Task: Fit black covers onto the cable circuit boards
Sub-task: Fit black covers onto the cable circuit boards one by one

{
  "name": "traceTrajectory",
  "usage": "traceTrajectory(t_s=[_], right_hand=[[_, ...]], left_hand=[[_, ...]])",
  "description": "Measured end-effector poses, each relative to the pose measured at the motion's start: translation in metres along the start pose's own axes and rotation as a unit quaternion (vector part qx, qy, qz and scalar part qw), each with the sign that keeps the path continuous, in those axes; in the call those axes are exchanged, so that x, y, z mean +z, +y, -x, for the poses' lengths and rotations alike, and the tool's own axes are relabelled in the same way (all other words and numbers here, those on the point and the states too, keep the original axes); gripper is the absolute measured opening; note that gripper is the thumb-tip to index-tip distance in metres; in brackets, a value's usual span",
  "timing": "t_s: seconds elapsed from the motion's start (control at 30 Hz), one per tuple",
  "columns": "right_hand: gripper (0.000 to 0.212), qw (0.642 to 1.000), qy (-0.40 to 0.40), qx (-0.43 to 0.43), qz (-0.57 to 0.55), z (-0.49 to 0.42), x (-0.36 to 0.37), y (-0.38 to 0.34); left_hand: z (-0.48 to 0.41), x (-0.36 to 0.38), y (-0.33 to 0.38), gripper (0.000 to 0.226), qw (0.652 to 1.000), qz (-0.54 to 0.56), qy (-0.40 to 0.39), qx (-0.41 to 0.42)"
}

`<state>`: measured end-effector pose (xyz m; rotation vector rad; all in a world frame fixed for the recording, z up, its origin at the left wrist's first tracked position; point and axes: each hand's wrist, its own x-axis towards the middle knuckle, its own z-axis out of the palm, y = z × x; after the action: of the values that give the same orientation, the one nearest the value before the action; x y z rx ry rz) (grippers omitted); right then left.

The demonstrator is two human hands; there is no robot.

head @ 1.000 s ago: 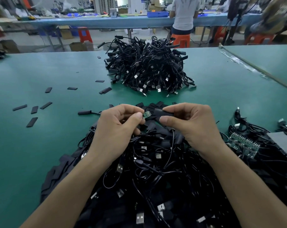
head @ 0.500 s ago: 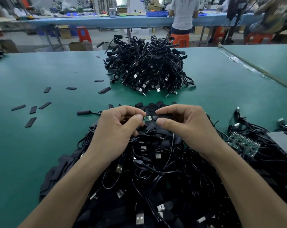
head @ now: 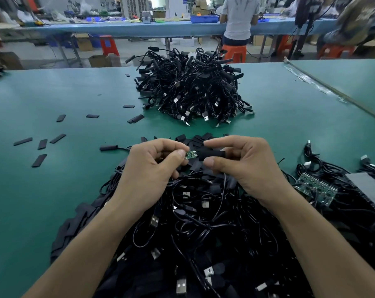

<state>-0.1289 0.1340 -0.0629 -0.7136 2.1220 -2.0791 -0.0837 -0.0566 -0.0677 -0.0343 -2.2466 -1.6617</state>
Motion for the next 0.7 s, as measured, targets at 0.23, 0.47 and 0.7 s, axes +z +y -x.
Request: traceTrajectory(t_s=[0.23, 0.47, 0.7], right_hand=[[0.023, 1.0, 0.011, -0.01, -0.011, 0.0006, -0.0003, -0.0001], [0.02, 0.997, 0.023, -0.032, 0.062, -0.0002, 0.002, 0.005], [0.012, 0.998, 0.024, -0.051, 0.021, -0.0018, 0.0003, 0.0043]], left_hand=[[0.0001, 0.0001, 0.0012, 0.021, 1.0, 0.007, 0.007, -0.002], [-0.0001, -0.0004, 0.0013, 0.02, 1.0, 0.012, -0.001, -0.005], [0.0003, -0.0024, 0.004, 0.021, 1.0, 0.019, -0.019, 0.001]])
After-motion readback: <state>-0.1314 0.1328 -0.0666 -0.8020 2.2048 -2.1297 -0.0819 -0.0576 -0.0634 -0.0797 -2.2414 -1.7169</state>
